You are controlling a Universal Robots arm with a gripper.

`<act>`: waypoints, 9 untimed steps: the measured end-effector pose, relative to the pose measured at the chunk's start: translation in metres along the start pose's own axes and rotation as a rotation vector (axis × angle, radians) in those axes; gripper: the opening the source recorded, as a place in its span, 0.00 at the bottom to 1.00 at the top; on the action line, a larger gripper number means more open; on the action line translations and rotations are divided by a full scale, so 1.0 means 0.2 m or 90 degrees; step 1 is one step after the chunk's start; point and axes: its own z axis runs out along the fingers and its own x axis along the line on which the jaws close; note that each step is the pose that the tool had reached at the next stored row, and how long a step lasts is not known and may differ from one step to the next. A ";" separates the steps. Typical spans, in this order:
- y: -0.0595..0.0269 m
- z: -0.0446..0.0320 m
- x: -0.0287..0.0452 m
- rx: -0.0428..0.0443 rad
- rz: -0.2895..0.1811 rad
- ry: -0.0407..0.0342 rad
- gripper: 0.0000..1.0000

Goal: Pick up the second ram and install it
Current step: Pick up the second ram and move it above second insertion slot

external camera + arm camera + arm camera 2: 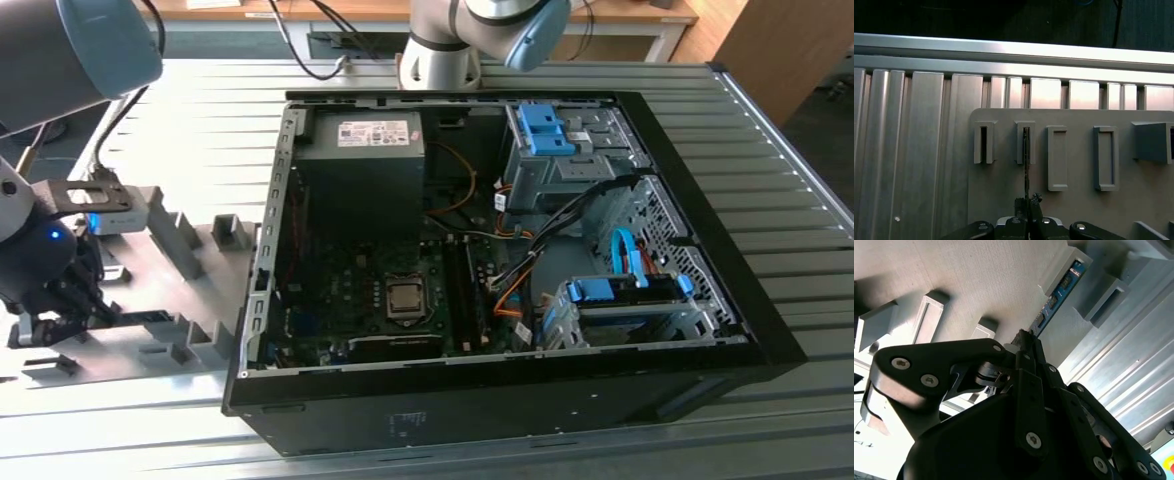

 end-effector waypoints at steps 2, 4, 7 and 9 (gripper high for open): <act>0.000 -0.008 0.000 0.0000 0.000 0.0000 0.14; 0.000 -0.014 -0.001 0.0000 0.000 0.0000 0.14; 0.001 -0.021 -0.001 0.0000 0.000 0.0000 0.14; 0.001 -0.026 -0.001 0.0000 0.000 0.0000 0.14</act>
